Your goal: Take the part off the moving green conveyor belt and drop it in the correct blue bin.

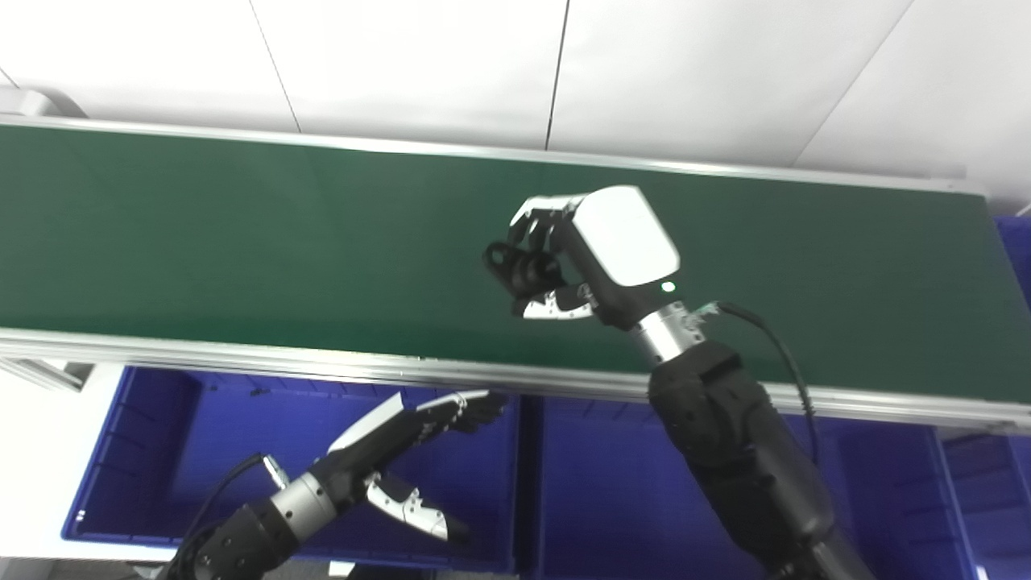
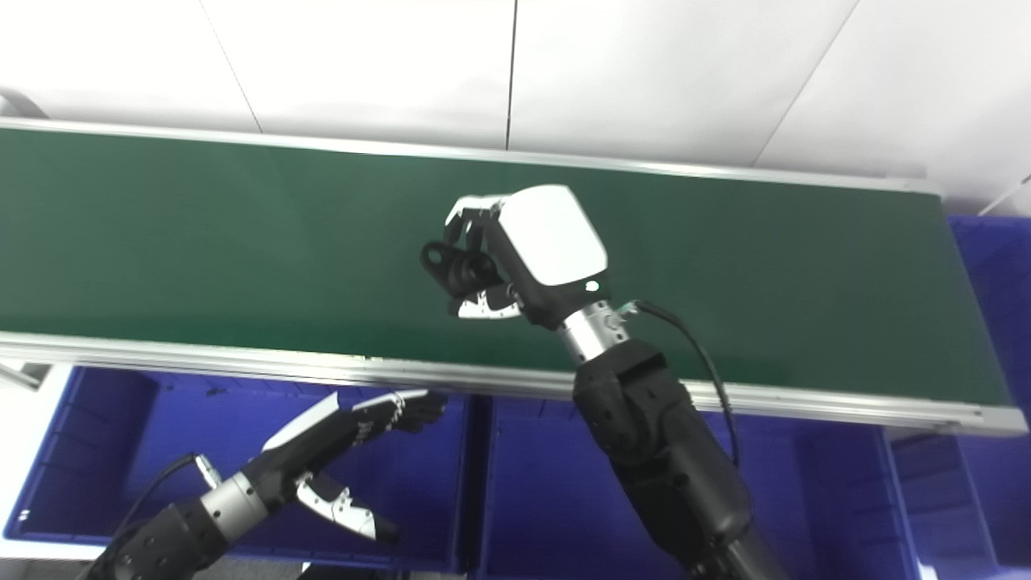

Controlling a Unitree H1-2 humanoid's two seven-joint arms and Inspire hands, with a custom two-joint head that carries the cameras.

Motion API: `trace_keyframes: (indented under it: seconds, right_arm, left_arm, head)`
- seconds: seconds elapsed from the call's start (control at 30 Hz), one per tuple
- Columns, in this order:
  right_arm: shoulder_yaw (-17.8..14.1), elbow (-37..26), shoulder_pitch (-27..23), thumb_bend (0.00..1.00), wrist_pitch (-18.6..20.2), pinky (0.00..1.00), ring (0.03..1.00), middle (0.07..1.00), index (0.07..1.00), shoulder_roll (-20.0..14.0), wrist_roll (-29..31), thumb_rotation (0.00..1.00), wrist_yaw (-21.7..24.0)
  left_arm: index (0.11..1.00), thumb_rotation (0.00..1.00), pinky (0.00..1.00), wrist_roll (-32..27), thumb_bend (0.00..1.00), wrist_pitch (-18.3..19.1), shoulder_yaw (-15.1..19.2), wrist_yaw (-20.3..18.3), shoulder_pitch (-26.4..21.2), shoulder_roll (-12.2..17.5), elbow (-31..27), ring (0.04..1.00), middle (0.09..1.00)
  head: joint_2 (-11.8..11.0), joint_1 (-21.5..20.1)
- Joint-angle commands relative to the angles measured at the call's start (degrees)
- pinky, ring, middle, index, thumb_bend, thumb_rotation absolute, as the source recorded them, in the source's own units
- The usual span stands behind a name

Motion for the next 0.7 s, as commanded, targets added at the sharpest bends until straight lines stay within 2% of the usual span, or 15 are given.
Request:
trace_keyframes:
  seconds: [0.0,0.17,0.33,0.53,0.67]
  right_arm:
    - [-1.8,-5.8,2.9,0.53,1.1,0.11,0.16,0.469,0.484,-0.2,0.5,0.0,1.4]
    - [-5.4,-12.8,12.5,0.53,0.5,0.1,0.152,0.469,0.483,-1.4,0.9,0.0,3.9]
    - [-7.9,-14.3,20.1,0.53,-1.6,0.11,0.153,0.469,0.483,-3.8,2.5,0.0,5.7]
    - [-10.4,-9.2,26.7,0.53,-2.7,0.11,0.154,0.469,0.484,-8.3,8.6,0.0,6.9]
    - [-11.2,-4.4,26.6,0.53,-1.1,0.11,0.16,0.469,0.485,-9.6,11.3,0.0,8.7]
  left_arm:
    - [0.879,0.25,0.84,-0.8,0.93,-0.1,0.5,0.4,-0.1,0.1,-2.0,0.868,0.877]
    - [0.881,0.27,0.85,-0.8,0.94,0.9,0.7,0.5,-0.1,0.0,-2.8,0.874,0.881]
    - [0.882,0.28,0.86,-1.0,0.94,1.7,0.9,0.5,-0.2,0.0,-3.4,0.881,0.881]
    - [0.88,0.28,0.88,-1.5,0.95,2.8,1.4,0.4,-0.3,0.1,-4.1,0.89,0.884]
    - [0.88,0.28,0.88,-2.0,0.94,2.8,1.9,0.2,-0.4,0.3,-3.9,0.892,0.886]
  head:
    - [0.3,-0.1]
    - [1.0,-0.7]
    - [1.6,-1.0]
    - [2.6,-1.4]
    - [3.2,-1.8]
